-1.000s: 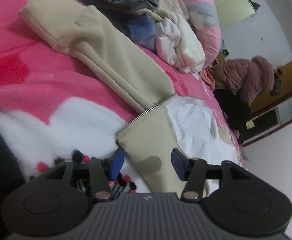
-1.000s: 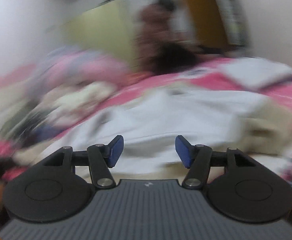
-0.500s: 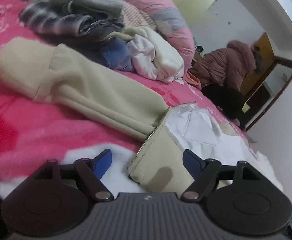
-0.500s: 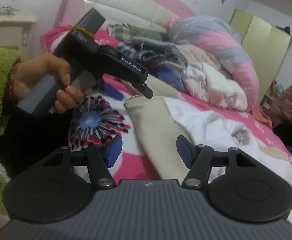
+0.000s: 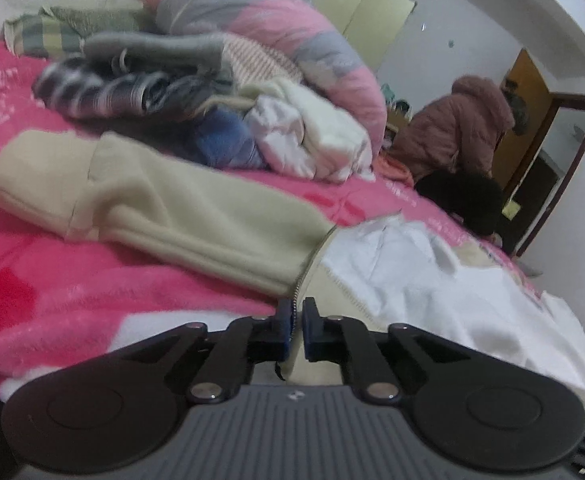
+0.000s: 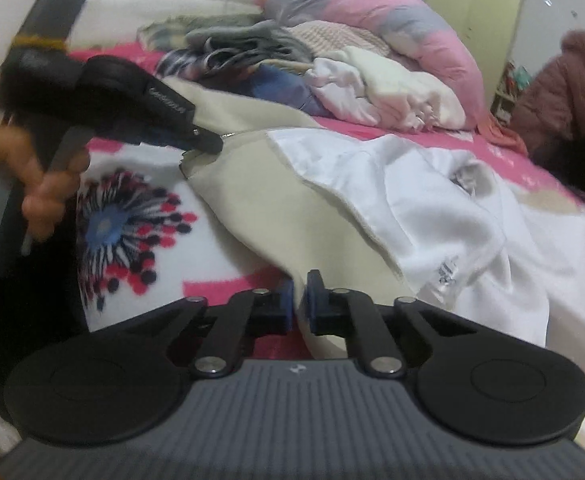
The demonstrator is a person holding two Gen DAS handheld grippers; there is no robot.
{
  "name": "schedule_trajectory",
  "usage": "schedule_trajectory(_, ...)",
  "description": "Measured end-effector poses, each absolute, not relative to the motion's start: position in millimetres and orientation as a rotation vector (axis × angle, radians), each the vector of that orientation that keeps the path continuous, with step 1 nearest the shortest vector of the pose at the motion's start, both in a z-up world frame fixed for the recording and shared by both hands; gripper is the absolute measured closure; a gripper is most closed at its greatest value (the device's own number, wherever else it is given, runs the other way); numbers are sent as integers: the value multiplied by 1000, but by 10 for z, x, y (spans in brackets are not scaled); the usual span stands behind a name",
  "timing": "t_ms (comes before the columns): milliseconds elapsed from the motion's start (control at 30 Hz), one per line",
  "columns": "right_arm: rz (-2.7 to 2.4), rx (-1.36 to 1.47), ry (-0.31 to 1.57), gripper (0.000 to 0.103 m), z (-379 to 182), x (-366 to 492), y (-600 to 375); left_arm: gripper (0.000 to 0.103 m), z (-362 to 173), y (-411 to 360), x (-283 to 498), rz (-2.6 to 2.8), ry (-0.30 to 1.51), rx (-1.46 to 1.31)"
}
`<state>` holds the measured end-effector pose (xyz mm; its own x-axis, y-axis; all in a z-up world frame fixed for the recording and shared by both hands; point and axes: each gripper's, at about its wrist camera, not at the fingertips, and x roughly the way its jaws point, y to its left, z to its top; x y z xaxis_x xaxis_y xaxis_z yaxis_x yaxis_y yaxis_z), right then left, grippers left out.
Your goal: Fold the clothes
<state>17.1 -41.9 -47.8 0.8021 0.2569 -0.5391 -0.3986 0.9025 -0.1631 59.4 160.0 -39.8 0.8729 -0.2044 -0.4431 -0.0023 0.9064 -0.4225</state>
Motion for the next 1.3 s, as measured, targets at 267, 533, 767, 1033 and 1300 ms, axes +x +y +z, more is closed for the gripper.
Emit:
schedule_trajectory(267, 384, 63, 515, 101, -352, 105, -811, 100, 194, 1170, 546, -247, 344, -427)
schedule_trajectory(533, 384, 342, 401, 101, -283, -181, -1308, 100, 440, 227, 631, -488, 357, -347)
schedule_trajectory(767, 269, 454, 387, 102, -437, -378, -1747, 63, 322, -16, 612, -533, 475, -352)
schedule_trajectory(1033, 177, 507, 393, 99, -523, -354, -2060, 18, 171, 695, 423, -310, 514, -338)
schedule_trajectory(1300, 281, 238, 340, 85, -159, -307, -1734, 13, -5, 1576, 172, -80, 548, -486)
